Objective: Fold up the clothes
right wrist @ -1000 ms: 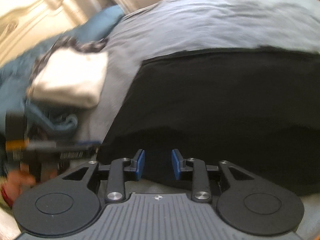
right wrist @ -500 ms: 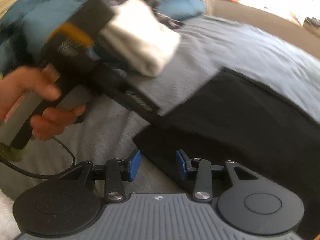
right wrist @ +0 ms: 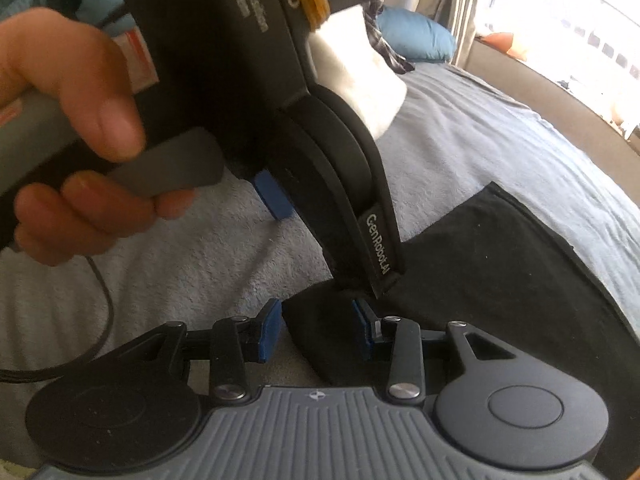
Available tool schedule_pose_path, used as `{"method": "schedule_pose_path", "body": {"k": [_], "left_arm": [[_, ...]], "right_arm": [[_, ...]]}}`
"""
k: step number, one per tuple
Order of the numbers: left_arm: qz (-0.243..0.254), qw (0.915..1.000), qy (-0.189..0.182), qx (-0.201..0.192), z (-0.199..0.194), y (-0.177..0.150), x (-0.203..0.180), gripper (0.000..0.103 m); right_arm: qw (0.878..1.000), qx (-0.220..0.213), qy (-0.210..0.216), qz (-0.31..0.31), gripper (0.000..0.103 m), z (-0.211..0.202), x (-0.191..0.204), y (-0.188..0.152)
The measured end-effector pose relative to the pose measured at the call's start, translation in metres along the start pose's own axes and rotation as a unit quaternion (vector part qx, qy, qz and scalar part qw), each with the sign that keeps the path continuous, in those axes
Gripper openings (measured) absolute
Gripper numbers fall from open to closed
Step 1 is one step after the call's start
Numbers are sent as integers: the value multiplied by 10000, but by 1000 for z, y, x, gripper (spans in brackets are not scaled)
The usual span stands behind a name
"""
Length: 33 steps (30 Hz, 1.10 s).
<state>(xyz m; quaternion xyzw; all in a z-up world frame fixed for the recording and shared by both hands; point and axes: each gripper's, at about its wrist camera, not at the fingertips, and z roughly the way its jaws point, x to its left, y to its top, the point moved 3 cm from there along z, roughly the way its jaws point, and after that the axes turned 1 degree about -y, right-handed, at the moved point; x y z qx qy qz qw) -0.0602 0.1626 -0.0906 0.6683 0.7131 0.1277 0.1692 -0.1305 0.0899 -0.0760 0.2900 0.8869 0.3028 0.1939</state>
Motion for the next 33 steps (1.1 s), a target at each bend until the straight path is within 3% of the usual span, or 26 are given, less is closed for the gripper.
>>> {"method": "schedule_pose_path", "body": {"k": [10,23,24,30,33], "left_arm": [[30,10000,93,-15,1,-1,-3,69],[12,9999,112,11,3,-2,-2,72],[9,9999,114,12,3,-2,-2,72],[10,9999,123,13,3,-2,-3,72],[3,9999,126,11,3,-2,-3,73]], "right_arm": [[9991,142,-175,-363,38,6,10,-5],[9995,131,-258,-134,37,10,2,-3],[9995,129,-267,-97,31,10,0,-3],[9994,131,-243,226,25,10,-11,0],[9990,109,-244,357,17,10,-16,1]]}}
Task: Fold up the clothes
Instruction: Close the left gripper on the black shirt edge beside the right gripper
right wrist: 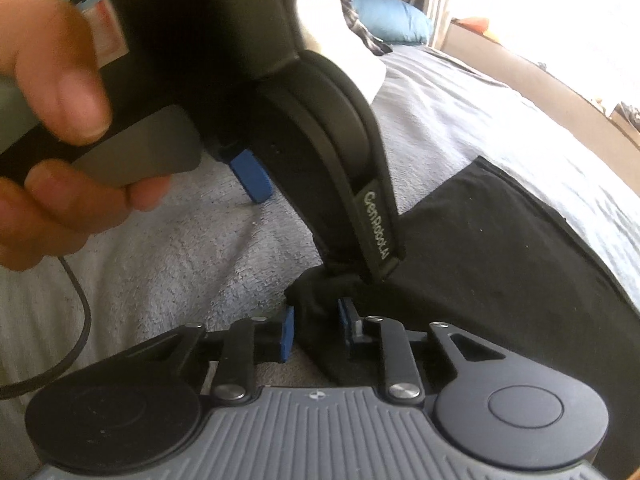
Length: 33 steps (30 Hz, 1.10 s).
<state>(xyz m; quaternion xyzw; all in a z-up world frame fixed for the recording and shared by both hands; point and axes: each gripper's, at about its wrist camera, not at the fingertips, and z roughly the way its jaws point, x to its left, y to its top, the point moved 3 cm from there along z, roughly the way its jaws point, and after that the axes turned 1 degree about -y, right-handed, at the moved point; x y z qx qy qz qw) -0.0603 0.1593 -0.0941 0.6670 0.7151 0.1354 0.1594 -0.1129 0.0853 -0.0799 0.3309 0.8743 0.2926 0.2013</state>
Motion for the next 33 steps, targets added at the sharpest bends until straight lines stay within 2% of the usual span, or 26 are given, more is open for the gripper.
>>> {"method": "schedule_pose_path", "body": {"k": [1,4,11,16,20,26,31,33], "left_arm": [[-4,10000,-1,-1,0,0,0,73],[-30,10000,-17,-3,0,0,1,73],[-117,9999,-107,-1,-2,0,3,73],[-438,9969,-656,-69,-11,2,11,73],[-796,9870,-1397,-81,-15,3,16,72],[-1468,9610,-2335,207,8,11,18,70],[-1642,9501,-2642,230,24,31,14,68],[-1634,9467,-2769,189,28,43,12,61]], "right_arm": [[10000,-13,17,76,11,-1,-2,1],[9994,-55,87,337,5,-3,-10,2],[9977,-128,181,636,4,0,-21,15],[9965,-253,200,775,3,-9,-28,9],[9949,-376,174,920,3,-23,-30,0],[9918,-530,162,1150,3,-35,-43,-3],[9904,-615,164,1231,3,-47,-46,-4],[9898,-646,172,1255,3,-44,-51,-9]]}}
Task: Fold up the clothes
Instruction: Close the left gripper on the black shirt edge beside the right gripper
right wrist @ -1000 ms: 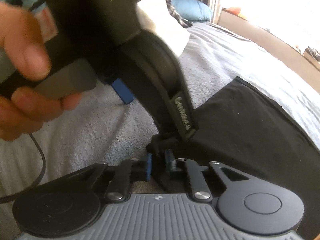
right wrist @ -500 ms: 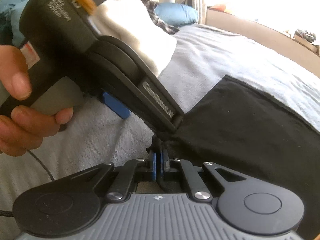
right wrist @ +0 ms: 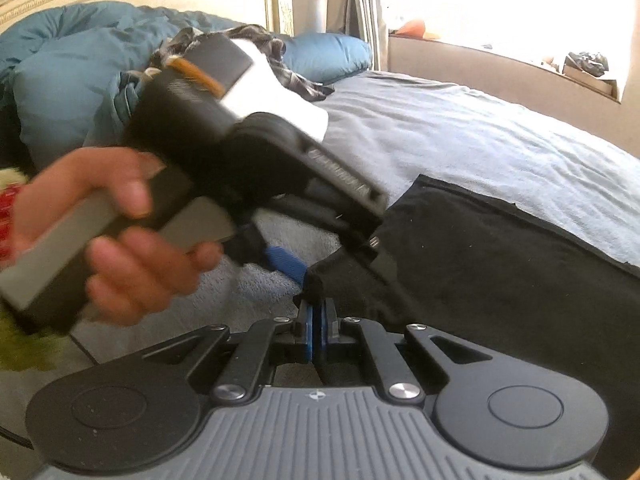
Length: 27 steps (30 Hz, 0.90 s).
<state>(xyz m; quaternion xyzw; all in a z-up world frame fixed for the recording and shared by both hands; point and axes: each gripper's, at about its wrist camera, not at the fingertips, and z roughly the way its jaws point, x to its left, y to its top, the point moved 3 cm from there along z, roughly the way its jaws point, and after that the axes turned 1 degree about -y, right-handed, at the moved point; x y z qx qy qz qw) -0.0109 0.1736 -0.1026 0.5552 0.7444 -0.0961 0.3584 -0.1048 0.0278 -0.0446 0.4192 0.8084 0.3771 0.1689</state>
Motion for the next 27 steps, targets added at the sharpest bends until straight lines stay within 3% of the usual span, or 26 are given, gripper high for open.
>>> {"method": "schedule_pose_path", "body": {"k": [2,13,20,27], "left_arm": [[-9,9999,-129,19,7,12,-3,54],[-284,9987,-417,-84,50,60,-12,41],[-310,9987,-281,-288,66,72,-21,14],[-189,9986,-99,-478,63,68,-28,8]], "right_arm": [[10000,-28,-13,15,2,-3,-1,1],[9998,-70,-13,197,2,-24,-6,-1],[9997,-89,-14,216,2,-23,-9,4],[9992,-113,-53,370,2,-26,-18,6]]}}
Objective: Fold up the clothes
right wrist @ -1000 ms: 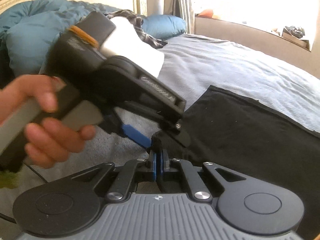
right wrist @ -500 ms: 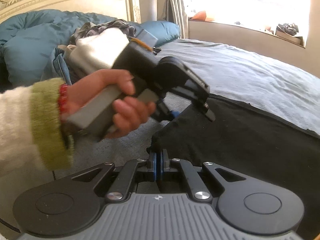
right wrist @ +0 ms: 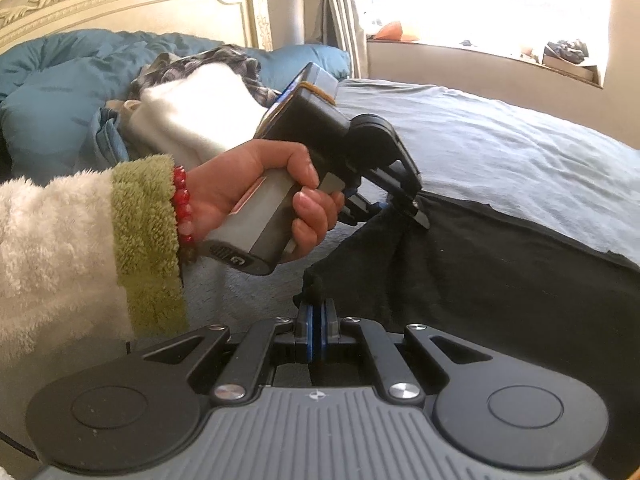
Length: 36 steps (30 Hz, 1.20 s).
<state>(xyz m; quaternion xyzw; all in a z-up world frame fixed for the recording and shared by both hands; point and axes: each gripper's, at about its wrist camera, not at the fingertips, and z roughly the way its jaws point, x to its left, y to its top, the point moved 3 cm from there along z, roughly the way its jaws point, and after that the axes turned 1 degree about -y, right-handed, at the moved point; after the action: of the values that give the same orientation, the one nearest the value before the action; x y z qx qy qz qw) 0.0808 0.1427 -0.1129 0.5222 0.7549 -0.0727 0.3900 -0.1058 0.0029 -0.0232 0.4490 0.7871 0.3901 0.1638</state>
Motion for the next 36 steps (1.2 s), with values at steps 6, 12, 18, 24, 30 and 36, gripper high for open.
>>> {"method": "schedule_pose_path", "body": {"k": [6,12,18,24,30,36], "left_arm": [[190,9995,172,-164,-5,-2,-12,7],[487,9983,112,-300,-9,-3,-42,7],[855,9959,-176,-255,1,-8,-93,6],[1302,9907,-390,-3,31,-19,-151,6],[1717,9837,-388,378,81,-41,-203,6],[2230,9720,-300,676,125,-69,-247,6]], "right_arm": [[9998,-57,-97,137,2,-6,-6,1],[9991,-131,-206,332,2,-14,-14,1],[9959,-237,-570,662,2,-39,-40,-4],[9822,-456,-1129,1433,2,-78,-88,-18],[9539,-780,-1666,2371,2,-118,-148,-37],[9226,-915,-1987,3177,2,-142,-196,-64]]}}
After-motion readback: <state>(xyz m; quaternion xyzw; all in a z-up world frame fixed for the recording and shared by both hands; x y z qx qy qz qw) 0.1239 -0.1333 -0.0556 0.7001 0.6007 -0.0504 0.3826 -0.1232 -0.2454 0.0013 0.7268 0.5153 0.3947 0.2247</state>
